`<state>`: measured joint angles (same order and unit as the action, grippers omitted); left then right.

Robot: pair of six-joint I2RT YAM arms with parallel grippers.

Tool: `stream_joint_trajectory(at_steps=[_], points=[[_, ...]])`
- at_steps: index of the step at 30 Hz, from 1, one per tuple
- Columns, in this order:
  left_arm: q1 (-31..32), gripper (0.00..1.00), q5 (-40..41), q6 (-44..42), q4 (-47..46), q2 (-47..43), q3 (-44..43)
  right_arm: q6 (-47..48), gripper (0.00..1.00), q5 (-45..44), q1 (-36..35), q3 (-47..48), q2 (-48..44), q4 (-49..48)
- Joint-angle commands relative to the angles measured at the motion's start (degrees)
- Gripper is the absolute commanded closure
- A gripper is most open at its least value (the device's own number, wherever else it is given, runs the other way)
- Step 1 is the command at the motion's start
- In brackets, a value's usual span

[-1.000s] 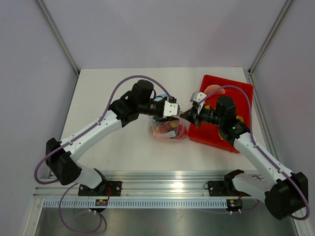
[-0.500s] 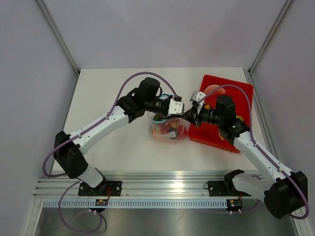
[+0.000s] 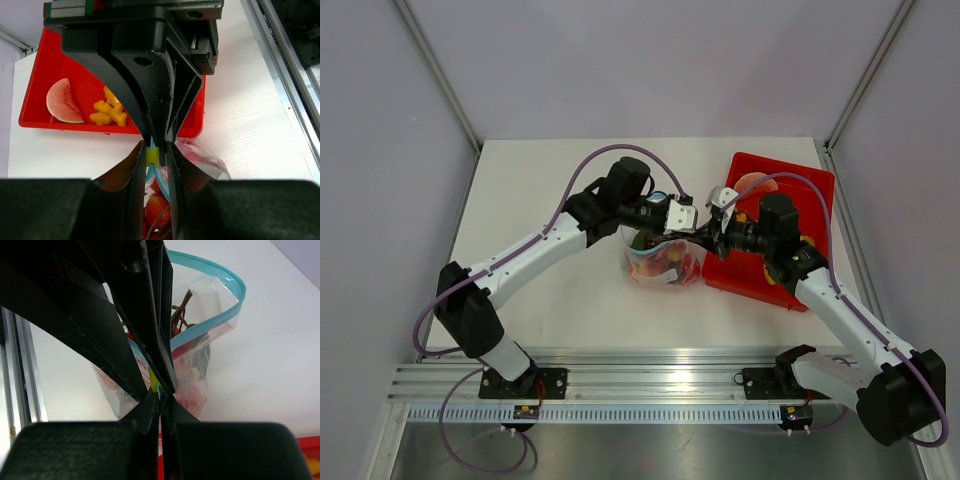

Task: Place the food in the zip-top bag and seal the zipper
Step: Zip the zipper food storage bag at the center of the board.

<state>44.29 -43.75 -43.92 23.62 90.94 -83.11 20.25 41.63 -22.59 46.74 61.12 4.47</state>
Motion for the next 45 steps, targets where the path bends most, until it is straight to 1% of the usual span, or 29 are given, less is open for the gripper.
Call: stream_joint_trajectory(at_steps=[1, 3, 8, 12, 20, 25, 33, 36, 40, 45], points=[[0.18, 0.78, -0.73, 0.33, -0.95, 0.12, -2.49, 0.32, 1.00, -0.93, 0.26, 1.34, -2.14, -2.53], [0.09, 0.80, -0.11, 0.33, -0.50, 0.12, -2.41, -0.21, 1.00, -2.16, 0.44, 0.46, -3.11, -3.76], [0.00, 1.00, 0.59, 0.68, 0.20, 0.82, -2.49, -2.58, 1.00, -6.19, 0.53, -2.09, -5.30, -11.04], [-0.52, 1.00, 1.03, 1.03, 0.64, 1.09, -2.41, -5.13, 1.00, -11.55, 0.53, -6.22, -8.91, -16.59], [-3.33, 1.00, 0.50, 1.21, 2.92, 1.35, -1.97, -5.83, 1.00, -14.29, 0.44, -7.37, -9.88, -15.54], [-4.92, 1.00, 1.03, 1.38, 4.76, -0.23, -0.30, -6.63, 1.00, -15.78, 0.44, -7.45, -9.18, -16.25], [-9.57, 1.00, 2.26, 3.22, 8.55, -3.48, 3.56, -6.45, 1.00, -18.42, 0.53, -7.19, -7.51, -16.42], [-10.89, 1.00, 3.14, 4.28, 6.54, -5.94, 6.20, -6.28, 1.00, -18.51, 0.53, -7.02, -7.07, -16.42], [-12.47, 1.00, 6.21, 5.25, 3.37, -9.80, 11.90, -6.19, 1.00, -18.69, 0.53, -7.01, -6.81, -16.42], [-14.49, 1.00, 8.68, 6.04, 1.17, -13.93, 14.91, -6.19, 1.00, -19.65, 0.62, -7.45, -6.81, -16.16]])
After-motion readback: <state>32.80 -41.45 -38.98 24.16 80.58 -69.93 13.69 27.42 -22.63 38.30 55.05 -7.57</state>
